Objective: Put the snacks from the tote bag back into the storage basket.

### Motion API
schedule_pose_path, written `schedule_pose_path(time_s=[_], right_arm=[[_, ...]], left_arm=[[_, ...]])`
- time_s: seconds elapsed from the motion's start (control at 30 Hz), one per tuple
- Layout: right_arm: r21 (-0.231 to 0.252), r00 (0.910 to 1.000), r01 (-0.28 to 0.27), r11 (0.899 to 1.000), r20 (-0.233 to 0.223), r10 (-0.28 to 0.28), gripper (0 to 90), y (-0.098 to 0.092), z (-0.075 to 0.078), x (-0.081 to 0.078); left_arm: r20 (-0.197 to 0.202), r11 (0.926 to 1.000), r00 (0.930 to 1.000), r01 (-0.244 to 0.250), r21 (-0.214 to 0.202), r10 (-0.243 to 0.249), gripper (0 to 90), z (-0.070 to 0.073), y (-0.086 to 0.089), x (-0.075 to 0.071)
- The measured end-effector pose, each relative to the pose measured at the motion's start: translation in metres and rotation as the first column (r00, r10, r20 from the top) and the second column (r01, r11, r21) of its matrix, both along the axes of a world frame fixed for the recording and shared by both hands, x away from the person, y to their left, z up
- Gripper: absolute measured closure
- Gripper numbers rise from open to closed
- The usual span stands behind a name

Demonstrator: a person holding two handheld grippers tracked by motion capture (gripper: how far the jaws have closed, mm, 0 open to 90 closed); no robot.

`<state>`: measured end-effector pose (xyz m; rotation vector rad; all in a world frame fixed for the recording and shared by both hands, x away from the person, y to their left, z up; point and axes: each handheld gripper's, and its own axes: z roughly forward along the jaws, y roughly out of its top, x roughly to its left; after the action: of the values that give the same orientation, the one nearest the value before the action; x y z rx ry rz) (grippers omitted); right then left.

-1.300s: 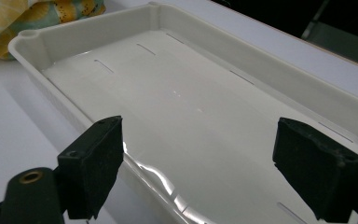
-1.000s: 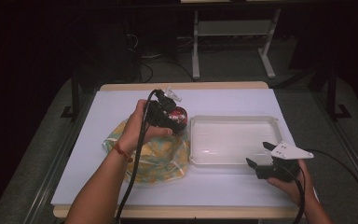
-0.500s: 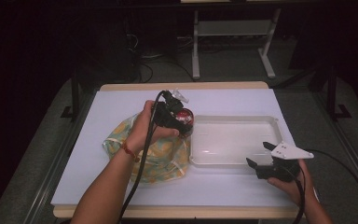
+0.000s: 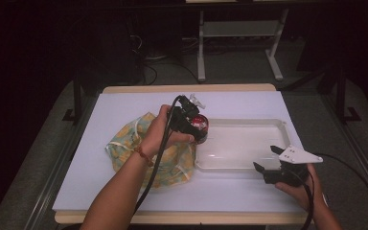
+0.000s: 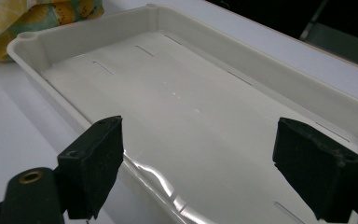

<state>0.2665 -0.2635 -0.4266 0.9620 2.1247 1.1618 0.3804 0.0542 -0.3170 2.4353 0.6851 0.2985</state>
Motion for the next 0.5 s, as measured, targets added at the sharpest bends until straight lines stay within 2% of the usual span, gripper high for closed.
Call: schedule_pose_path(time_s=[0.23, 0.5], right_arm=[[0.0, 1.0, 0.0, 1.0, 0.001, 0.0, 15.6, 0.0, 0.0, 0.0], [0.001, 1.0, -0.002, 1.0, -0.001, 0.002, 15.6, 0.0, 0.0, 0.0]], left_arm=[[-0.006, 1.0, 0.9999, 0.009, 0.001, -0.009, 25.4, -0.003, -0.01, 0.001], [-0.025, 0.9995, 0.9993, 0.029, 0.008, -0.029, 25.4, -0.012, -0.029, 0.001]])
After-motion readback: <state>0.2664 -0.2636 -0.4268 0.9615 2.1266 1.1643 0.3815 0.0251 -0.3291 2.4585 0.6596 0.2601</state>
